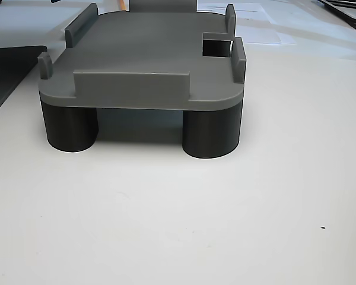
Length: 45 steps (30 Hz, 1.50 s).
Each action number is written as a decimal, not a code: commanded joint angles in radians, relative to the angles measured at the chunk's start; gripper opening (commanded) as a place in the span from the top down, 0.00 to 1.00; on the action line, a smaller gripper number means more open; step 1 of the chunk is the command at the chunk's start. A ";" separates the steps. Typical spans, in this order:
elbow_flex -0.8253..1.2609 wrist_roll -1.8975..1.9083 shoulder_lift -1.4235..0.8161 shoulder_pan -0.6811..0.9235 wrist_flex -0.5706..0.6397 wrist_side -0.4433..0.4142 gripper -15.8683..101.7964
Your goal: Move top rectangular frame to the holder.
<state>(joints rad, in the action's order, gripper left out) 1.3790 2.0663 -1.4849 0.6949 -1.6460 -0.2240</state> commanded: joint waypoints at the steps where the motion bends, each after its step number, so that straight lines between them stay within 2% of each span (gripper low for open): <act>1: -0.089 0.055 0.057 -0.038 -0.011 -0.011 0.96; 7: -0.152 0.080 0.110 -0.086 -0.011 -0.015 0.96; 20: -0.112 0.081 0.075 -0.150 -0.011 0.035 0.96; 45: -0.112 0.074 0.110 -0.186 -0.011 0.092 0.96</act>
<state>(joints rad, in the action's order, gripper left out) 1.2947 2.1353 -1.3560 0.5231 -1.6460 -0.1350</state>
